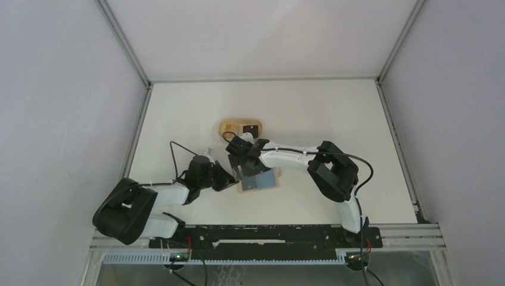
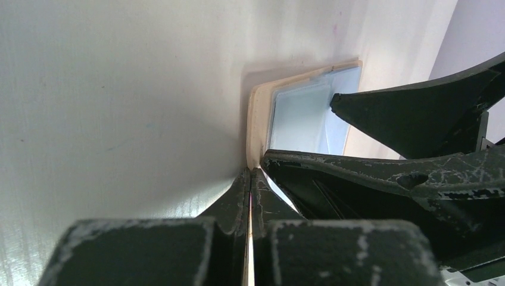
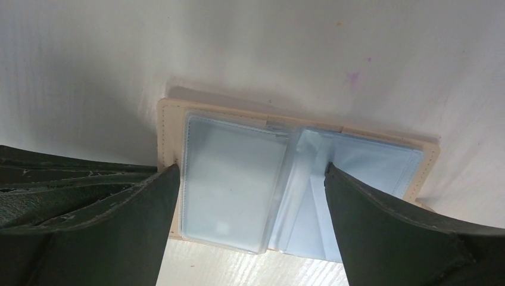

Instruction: Take the credit cards out of the card holder

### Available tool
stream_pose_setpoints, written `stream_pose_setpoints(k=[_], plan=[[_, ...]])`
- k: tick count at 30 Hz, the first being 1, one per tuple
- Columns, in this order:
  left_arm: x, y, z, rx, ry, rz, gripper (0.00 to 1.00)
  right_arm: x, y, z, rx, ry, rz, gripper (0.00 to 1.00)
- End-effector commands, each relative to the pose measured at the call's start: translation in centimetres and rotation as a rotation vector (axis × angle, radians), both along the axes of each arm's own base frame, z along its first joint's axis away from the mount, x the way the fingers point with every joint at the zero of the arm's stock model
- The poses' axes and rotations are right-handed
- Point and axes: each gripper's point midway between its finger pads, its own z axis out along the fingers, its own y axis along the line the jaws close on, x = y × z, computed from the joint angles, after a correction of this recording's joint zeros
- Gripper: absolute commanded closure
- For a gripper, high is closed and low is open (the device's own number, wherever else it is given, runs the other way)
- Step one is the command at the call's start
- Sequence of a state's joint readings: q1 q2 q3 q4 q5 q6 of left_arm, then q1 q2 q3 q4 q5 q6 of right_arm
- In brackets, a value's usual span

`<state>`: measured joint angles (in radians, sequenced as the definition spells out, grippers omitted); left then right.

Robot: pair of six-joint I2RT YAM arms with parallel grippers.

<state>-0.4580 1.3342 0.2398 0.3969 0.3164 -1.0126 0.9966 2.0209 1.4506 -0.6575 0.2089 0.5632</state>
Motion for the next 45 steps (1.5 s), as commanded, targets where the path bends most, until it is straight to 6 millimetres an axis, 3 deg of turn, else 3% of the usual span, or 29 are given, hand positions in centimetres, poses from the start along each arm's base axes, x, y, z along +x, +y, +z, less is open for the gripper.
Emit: stream_pose_setpoints(k=[1,18,24,27,32,36,40,45], plan=[[1.5,-0.6,1.8,-0.021,-0.07,0.001,1.0,0.6,-0.9,0.9,-0.052,-0.047,0.011,0.0],[1.8,-0.1,1.5,0.001,-0.055,0.042,1.0,0.0,-4.9,2.2,-0.21,-0.109,0.023,0.0],[1.9,-0.3,1.5,0.003,-0.051,0.041,1.0,0.4,-4.8,3.4,-0.2,-0.14,0.022,0.0],[1.9,-0.4,1.3,0.006,-0.046,0.037,1.0,1.2,-3.6,4.6,-0.164,-0.176,0.043,0.0],[1.8,-0.4,1.2,0.009,-0.043,0.032,1.0,3.3,0.7,7.8,-0.009,-0.249,0.092,0.0],[1.7,-0.3,1.3,0.011,-0.048,0.034,1.0,3.6,4.3,11.2,0.261,-0.215,0.132,0.0],[1.4,0.1,1.2,0.025,-0.05,0.043,1.0,2.3,4.0,11.4,0.511,-0.089,0.134,0.0],[1.5,0.2,1.2,0.031,-0.053,0.045,1.0,0.2,1.5,9.2,0.627,0.044,0.166,0.05]])
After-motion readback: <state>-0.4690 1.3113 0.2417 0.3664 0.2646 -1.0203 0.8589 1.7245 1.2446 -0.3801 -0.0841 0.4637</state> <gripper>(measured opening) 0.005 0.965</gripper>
